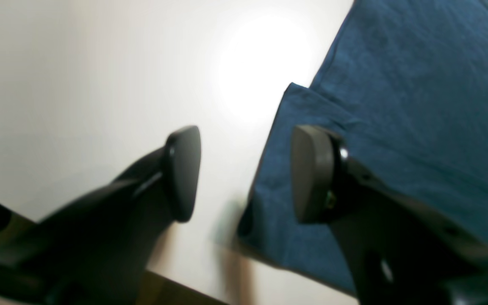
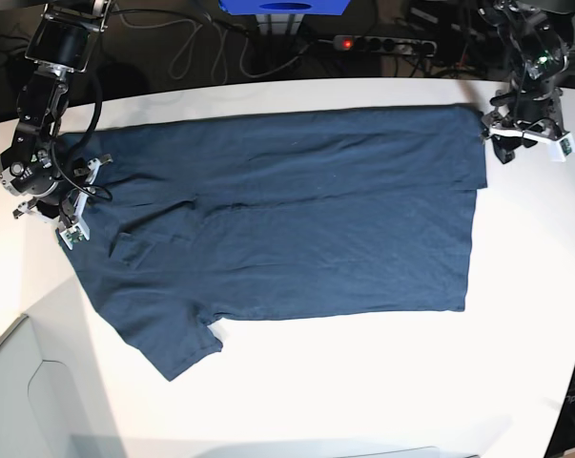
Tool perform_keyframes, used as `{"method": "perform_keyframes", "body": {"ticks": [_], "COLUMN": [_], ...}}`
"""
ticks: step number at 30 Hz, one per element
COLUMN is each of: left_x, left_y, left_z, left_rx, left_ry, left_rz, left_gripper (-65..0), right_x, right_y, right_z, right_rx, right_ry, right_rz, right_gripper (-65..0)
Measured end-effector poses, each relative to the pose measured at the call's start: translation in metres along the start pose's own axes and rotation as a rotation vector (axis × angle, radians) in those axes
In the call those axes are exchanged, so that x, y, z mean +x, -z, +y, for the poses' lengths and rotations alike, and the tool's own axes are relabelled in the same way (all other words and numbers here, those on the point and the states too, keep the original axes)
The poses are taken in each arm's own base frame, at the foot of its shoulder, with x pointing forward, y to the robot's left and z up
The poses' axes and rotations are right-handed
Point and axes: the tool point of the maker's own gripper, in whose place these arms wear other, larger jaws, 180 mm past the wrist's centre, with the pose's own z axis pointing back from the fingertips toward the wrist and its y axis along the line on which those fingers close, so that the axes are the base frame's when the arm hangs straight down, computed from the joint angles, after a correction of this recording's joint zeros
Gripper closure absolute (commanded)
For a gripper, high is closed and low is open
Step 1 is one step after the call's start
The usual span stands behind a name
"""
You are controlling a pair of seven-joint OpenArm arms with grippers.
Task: Fold the T-shirt properly
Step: 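Move both grippers to the hem corners of the shirt and grasp them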
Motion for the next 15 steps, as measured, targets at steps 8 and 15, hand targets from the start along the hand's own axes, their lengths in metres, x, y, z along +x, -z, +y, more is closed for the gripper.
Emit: {"method": "perform_keyframes", "body": {"ticks": [8,15], "left_x": [0.063,0.111], "left_y": [0.015,0.082], "left_z": [-0.028,-0.101], "left_rx": [-0.062,-0.149], "left_ry": [-0.017,0.085], "left_rz": [-0.153,-0.16], "left_gripper": [-35.9,-37.3], "right_x": [0.008,0.061], "right_y": [-0.033,-0.037], "right_z": [-0.044,-0.06], "right_rx": [-0.145,-0.166], "right_ry": [0.028,0.009], "right_rz": [-0.054,-0.159], "right_gripper": [-35.8,-35.6]}}
